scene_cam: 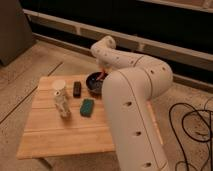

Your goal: Place the pepper in the ceramic bowl

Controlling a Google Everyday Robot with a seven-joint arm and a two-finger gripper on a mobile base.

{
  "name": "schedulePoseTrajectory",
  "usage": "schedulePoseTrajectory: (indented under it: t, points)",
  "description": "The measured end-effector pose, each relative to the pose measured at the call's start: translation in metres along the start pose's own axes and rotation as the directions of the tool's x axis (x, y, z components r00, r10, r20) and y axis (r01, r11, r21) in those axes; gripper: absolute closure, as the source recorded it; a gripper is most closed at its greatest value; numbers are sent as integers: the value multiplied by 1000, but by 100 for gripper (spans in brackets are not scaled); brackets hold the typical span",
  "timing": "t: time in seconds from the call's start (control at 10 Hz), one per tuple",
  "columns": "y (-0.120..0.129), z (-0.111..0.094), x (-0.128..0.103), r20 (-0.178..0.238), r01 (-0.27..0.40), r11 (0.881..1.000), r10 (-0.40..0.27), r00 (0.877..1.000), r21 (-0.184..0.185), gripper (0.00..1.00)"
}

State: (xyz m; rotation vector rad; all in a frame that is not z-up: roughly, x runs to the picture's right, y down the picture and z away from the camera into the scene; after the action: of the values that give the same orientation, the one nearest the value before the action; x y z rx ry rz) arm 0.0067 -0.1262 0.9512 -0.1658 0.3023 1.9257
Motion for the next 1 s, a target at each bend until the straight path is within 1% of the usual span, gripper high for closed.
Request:
schedulePoseTrajectory:
  t: [0.1,0.2,0.4,0.5,0.6,0.7,0.8,0.9,1.0]
  points:
    - [-1,1,0,-2,-1,1000,1,1000,0,100]
    - [1,5,5,-10,16,1000,-16,1000,11,100]
    - [17,20,28,-39,93,994,-92,995,51,100]
    - [19,25,33,-48,116,991,-112,993,72,100]
    - [15,32,35,-58,124,987,-118,991,100,100]
    - [15,35,36,-63,129,985,-122,991,117,100]
    - [13,40,39,-73,136,980,-126,989,147,100]
    - [8,45,41,-92,130,977,-115,989,169,100]
    - [0,52,45,-125,116,975,-93,988,190,100]
